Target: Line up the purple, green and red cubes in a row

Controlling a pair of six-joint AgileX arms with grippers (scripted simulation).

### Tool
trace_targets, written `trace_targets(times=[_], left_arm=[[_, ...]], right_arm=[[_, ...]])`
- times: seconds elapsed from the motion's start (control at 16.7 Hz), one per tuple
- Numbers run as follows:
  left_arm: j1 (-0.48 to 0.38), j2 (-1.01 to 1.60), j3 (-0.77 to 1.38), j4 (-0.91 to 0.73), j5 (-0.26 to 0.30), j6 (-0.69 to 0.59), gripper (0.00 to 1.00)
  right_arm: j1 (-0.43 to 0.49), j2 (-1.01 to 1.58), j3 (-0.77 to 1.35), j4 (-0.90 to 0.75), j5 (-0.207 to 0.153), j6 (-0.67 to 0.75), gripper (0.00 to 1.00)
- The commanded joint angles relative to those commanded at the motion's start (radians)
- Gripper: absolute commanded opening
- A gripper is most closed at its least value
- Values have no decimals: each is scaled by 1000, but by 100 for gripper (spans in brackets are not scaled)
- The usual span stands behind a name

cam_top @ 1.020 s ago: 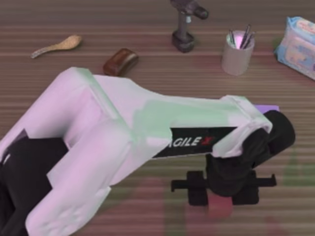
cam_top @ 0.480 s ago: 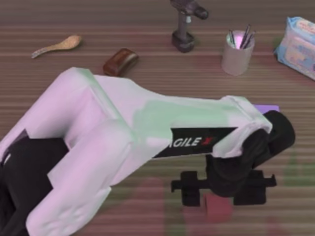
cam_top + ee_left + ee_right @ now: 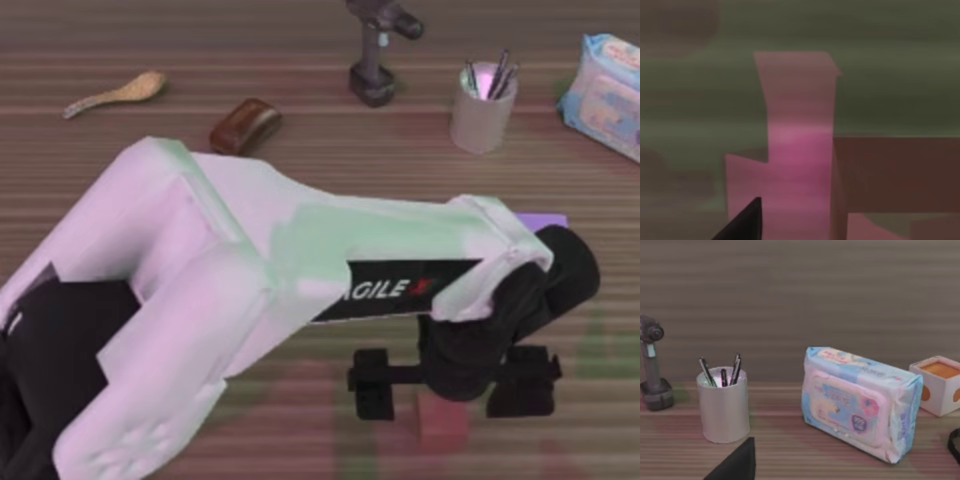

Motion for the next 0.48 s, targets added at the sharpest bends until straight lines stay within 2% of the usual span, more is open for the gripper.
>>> trace_targets(times=[0.18,0.48], left_arm=[[-1,-5,14,-18,0,1,100],[10,-58,119,-186,0,-7,100]], right_arm=[[0,0,0,0,0,0,100],[0,0,0,0,0,0,100]])
